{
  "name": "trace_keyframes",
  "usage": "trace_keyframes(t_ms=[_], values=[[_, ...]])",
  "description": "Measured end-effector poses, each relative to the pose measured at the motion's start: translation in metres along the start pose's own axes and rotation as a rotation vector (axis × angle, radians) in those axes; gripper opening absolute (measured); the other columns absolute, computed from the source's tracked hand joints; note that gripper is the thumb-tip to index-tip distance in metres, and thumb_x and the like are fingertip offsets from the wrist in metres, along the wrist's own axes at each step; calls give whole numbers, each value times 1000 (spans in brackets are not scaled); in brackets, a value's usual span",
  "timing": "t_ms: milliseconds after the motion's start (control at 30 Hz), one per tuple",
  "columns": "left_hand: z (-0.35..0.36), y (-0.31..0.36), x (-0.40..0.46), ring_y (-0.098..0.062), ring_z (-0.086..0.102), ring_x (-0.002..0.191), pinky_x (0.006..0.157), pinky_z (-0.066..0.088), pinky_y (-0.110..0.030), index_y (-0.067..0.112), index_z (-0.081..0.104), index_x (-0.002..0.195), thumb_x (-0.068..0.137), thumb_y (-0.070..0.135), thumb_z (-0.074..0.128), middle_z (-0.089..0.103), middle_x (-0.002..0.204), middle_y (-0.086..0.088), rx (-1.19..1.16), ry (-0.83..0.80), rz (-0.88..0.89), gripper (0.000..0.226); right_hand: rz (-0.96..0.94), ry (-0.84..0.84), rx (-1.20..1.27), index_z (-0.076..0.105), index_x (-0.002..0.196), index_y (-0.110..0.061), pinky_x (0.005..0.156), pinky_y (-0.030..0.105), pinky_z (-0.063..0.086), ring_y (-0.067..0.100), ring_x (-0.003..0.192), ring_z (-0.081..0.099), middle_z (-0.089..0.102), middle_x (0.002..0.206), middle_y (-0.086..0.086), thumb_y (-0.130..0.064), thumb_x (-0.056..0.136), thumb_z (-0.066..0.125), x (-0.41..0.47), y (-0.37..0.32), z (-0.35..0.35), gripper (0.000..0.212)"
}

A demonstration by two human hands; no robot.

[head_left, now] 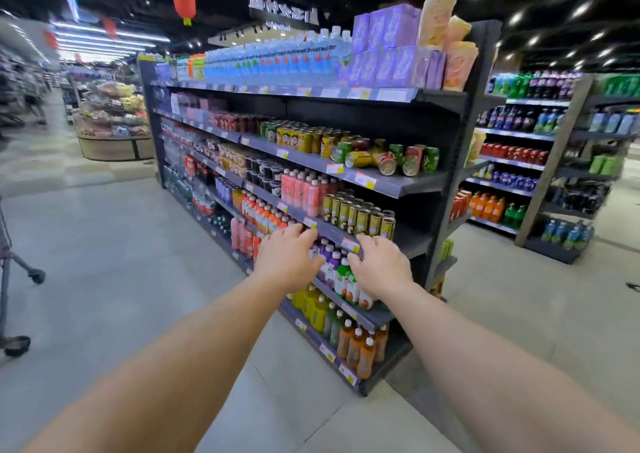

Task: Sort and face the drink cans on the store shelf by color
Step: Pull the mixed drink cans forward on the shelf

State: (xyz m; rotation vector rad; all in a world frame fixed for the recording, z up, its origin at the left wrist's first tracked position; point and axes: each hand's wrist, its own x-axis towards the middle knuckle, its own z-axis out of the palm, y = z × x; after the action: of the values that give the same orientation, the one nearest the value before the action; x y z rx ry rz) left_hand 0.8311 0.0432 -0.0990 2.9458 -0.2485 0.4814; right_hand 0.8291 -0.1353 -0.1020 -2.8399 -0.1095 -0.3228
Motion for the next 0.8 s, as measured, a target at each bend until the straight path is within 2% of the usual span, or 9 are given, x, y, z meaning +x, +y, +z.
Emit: trace_keyframes(t_ms=[233,367,600,800], values=[[51,-47,133,-25,32,136,109,30,-46,30,32,142,89,57,41,34,149,0,6,-14,19,61,20,8,1,33,141,-25,103,45,37,29,127,39,44,135,7,-45,96,36,132,1,35,50],[76,-76,208,-25,36,132,105,35,-46,30,34,141,88,58,42,39,145,-1,-26,-5,93,60,75,71,-11,40,136,-24,101,43,37,30,126,40,47,134,8,-45,94,39,201,-4,55,47],[98,-123,342,-26,38,129,105,35,-44,28,35,140,89,55,45,41,144,0,-56,-8,290,59,239,109,-19,39,138,-24,103,42,35,29,128,38,46,136,7,-47,94,42,320,-26,81,50],[125,-138,423,-25,38,131,105,35,-40,27,33,143,89,55,46,39,146,-1,-124,-5,342,62,330,145,-60,42,135,-23,100,42,37,31,126,40,48,135,8,-47,93,42,385,-22,89,48]])
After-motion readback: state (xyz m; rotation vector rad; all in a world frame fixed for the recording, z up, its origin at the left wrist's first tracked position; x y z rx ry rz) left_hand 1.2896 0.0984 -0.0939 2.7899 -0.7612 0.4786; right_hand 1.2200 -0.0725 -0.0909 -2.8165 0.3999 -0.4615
